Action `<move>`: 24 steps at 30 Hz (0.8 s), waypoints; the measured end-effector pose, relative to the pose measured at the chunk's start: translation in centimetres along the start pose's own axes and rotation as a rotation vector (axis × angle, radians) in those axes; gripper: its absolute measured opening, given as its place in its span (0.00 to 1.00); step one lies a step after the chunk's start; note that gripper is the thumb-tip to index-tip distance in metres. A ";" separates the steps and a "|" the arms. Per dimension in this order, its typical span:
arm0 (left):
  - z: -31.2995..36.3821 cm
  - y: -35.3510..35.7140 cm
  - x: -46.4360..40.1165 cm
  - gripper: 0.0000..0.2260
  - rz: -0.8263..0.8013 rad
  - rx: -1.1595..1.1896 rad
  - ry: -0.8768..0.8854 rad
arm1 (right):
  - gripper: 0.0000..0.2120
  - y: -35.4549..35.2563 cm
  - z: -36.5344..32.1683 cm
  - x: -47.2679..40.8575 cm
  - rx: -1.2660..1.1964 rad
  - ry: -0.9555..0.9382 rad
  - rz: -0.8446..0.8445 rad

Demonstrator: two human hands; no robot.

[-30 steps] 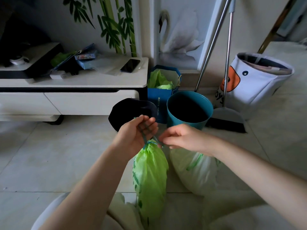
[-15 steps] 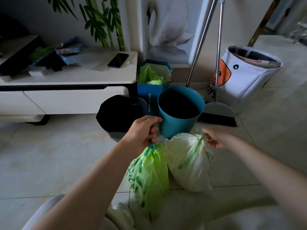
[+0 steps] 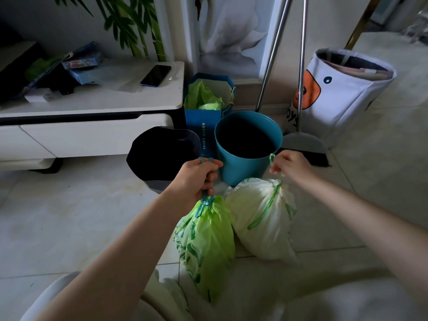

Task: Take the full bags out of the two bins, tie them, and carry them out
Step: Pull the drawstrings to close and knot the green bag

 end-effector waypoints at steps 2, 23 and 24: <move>-0.3 0.4 -0.1 0.06 -0.008 -0.022 -0.009 | 0.10 1.6 0.2 0.7 -0.018 -0.028 -0.101; -1.3 1.4 -0.6 0.08 -0.042 -0.084 -0.046 | 0.08 -0.5 4.8 -0.1 -0.011 0.193 0.066; -1.2 1.5 -0.6 0.08 -0.044 -0.085 -0.043 | 0.08 -0.9 3.9 -0.1 0.000 0.142 0.084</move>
Point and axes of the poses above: each hand's wrist, its own x-axis away from the middle knuckle, its own y-axis out of the palm, z = x × y, the point moved 10 cm from there along -x, towards the middle knuckle, and after that the axes turned 4 degrees about -y, right-handed, at the moved point
